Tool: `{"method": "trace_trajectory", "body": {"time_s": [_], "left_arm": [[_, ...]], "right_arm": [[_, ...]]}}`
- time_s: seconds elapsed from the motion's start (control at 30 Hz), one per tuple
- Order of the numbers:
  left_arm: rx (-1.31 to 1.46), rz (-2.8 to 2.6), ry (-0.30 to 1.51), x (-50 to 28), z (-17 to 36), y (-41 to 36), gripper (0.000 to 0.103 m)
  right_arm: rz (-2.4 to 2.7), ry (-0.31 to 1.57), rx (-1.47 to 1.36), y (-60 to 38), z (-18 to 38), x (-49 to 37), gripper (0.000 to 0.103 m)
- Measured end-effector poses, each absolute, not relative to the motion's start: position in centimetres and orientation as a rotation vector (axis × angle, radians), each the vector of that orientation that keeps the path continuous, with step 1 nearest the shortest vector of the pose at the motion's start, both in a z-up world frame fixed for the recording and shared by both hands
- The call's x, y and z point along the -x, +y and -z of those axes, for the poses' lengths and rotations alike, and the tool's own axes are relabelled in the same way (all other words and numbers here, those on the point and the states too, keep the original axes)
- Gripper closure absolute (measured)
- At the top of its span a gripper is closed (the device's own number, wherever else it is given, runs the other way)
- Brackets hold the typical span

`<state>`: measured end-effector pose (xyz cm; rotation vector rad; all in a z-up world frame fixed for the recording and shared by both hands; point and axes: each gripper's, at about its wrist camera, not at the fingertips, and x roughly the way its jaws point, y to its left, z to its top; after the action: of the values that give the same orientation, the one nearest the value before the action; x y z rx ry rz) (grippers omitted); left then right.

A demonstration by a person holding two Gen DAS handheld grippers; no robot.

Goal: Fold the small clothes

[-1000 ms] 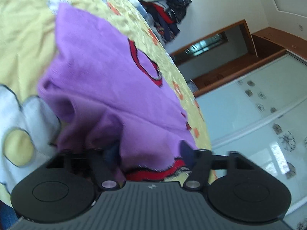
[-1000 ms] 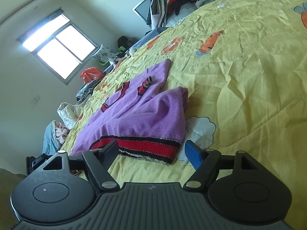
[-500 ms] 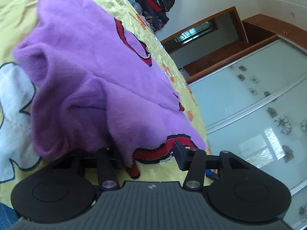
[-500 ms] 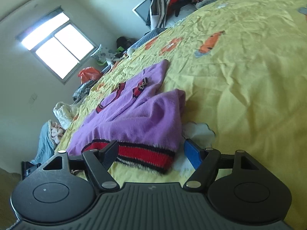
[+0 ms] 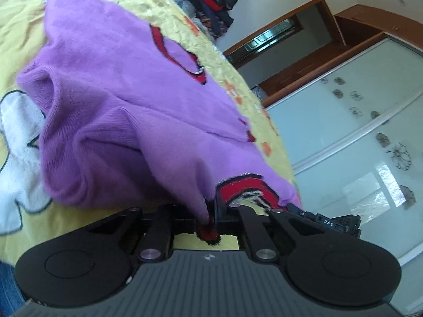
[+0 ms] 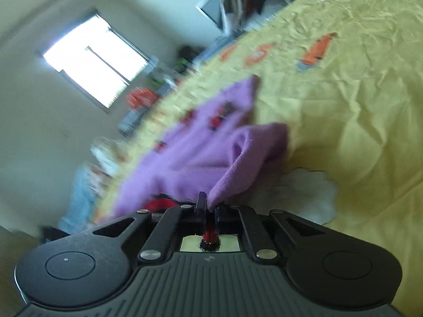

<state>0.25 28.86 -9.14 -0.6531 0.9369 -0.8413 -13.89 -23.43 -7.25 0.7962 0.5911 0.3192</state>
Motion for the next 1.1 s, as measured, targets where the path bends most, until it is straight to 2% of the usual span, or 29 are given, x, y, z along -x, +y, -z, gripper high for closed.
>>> {"method": "trace_trajectory", "body": {"time_s": [0.07,0.17,0.27,0.37,0.43,0.47,0.5,0.53,0.6,0.63,0.67,0.77,0.97,1.0,1.03,1.07,1.1], "left_arm": [[0.685,0.880,0.925,0.8,8.3,29.5,0.097],[0.650,0.907,0.911,2.7,6.8,30.1,0.097],[0.597,0.856,0.928,3.0,7.2,30.5,0.098],[0.656,0.808,0.937,1.6,9.1,31.3,0.100],[0.687,0.793,0.955,0.6,10.1,31.6,0.083],[0.693,0.765,0.964,0.3,10.4,31.8,0.064],[0.712,0.767,0.975,0.0,10.8,31.9,0.050],[0.744,0.785,0.976,-0.2,11.0,32.1,0.047],[0.757,0.772,0.974,-0.2,10.8,32.5,0.043],[0.742,0.763,0.968,-0.1,10.5,32.7,0.039],[0.747,0.738,0.980,-0.1,10.5,32.9,0.032],[0.770,0.720,0.973,0.3,10.1,33.7,0.031],[0.843,0.744,1.008,-1.0,11.1,32.3,0.032],[0.853,0.748,1.008,-1.2,11.2,31.9,0.034],[0.862,0.741,1.006,-1.4,11.3,31.4,0.042],[0.860,0.719,1.018,-1.6,11.6,31.0,0.074],[0.854,0.706,1.045,-1.8,12.0,30.4,0.090]], "right_arm": [[-0.355,0.527,-0.873,-23.7,6.4,15.2,0.098],[-0.395,0.460,-0.948,-23.9,4.9,17.6,0.098],[-0.371,0.488,-0.873,-23.7,4.5,18.7,0.098],[-0.326,0.534,-0.864,-24.4,6.0,17.9,0.098],[-0.323,0.577,-0.864,-24.6,6.9,16.9,0.096],[-0.300,0.595,-0.858,-24.6,7.2,16.6,0.093],[-0.263,0.620,-0.833,-24.5,7.4,16.4,0.082],[-0.255,0.646,-0.817,-24.3,7.6,16.1,0.073],[-0.266,0.645,-0.824,-24.3,7.9,16.1,0.027],[-0.266,0.640,-0.824,-24.2,7.9,16.2,0.022],[-0.271,0.638,-0.823,-24.1,7.9,16.4,0.022],[-0.269,0.634,-0.802,-23.9,7.8,16.7,0.022],[-0.236,0.613,-0.791,-23.6,8.1,16.0,0.022],[-0.230,0.609,-0.778,-23.5,8.1,15.8,0.016],[-0.229,0.597,-0.767,-23.3,8.0,15.6,0.010],[-0.238,0.597,-0.747,-23.1,7.9,15.4,0.001],[-0.251,0.626,-0.707,-22.7,7.7,14.9,0.000]]}}
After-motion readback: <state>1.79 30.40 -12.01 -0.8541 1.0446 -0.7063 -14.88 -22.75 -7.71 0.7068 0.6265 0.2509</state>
